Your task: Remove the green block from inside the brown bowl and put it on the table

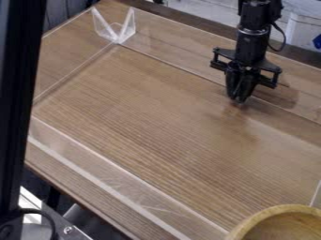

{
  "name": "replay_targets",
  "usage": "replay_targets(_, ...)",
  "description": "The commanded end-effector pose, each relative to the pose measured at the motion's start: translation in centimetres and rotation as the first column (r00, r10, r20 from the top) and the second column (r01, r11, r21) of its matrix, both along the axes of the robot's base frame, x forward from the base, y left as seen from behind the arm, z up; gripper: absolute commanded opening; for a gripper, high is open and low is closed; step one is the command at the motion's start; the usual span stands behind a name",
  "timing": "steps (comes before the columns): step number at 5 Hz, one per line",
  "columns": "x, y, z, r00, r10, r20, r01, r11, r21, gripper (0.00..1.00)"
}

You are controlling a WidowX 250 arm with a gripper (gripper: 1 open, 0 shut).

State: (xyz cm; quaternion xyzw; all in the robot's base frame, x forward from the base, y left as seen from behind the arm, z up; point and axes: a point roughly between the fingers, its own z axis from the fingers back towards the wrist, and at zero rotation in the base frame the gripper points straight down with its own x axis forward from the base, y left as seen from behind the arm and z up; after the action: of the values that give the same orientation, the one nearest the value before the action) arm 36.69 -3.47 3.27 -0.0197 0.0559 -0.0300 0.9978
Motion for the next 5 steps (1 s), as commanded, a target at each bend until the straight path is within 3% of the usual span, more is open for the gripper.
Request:
replay_targets(1, 0.8, 0.7, 2.6, 0.998, 0.008, 0.070, -0.008, 1.000, -0.005, 0.00)
replay_targets(3, 0.3, 2.1, 5.0, 0.995, 0.017, 0.100, -0.017, 1.000, 0.004, 0.00)
replay_targets(5, -0.8, 4.5, 9.9, 0.985, 0.043, 0.168, -0.045, 0.999, 0.006, 0.00)
